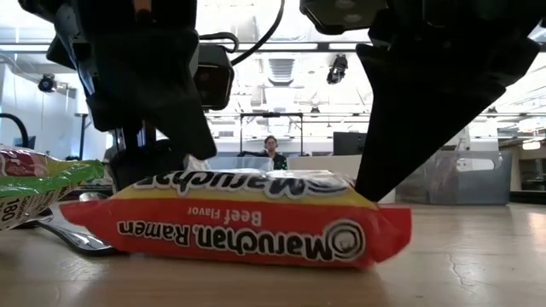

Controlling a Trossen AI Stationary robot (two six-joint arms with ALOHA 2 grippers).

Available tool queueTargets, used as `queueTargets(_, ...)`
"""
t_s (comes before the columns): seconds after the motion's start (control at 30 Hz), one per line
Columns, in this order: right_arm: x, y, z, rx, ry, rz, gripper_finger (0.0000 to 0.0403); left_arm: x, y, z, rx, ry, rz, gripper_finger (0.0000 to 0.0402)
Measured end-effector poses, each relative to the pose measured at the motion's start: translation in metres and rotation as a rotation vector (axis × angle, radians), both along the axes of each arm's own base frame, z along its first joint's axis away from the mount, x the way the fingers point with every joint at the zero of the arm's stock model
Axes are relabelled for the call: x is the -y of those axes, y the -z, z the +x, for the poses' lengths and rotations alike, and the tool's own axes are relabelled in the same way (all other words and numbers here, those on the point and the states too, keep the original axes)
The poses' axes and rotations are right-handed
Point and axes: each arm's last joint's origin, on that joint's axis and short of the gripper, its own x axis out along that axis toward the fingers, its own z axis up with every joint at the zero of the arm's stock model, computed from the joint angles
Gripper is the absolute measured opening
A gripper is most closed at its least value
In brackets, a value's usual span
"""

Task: Pick & Place Food Item
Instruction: Put the red noodle pack into the transparent bin

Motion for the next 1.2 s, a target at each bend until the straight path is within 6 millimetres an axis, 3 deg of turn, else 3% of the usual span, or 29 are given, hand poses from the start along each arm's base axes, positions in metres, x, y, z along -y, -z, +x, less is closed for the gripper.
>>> queueTargets(0.5,-0.002,0.002,0.001,0.002,-0.022,-0.001,0.0009,0.001,0.0,-0.001,0.007,0.039,0.016,0.0017)
queueTargets(0.83,-0.003,0.003,0.001,0.0,-0.025,0.004,0.0009,0.0,-0.014,-0.004,0.024,0.057,-0.006,0.0001)
queueTargets(1.0,-0.002,0.0,0.001,0.008,-0.018,0.008,0.0008,-0.005,-0.038,-0.011,0.069,0.046,0.045,0.0)
queueTargets(1.2,-0.001,-0.019,0.0,0.063,-0.003,0.017,0.0008,-0.017,-0.074,-0.027,0.135,-0.007,0.15,0.0)
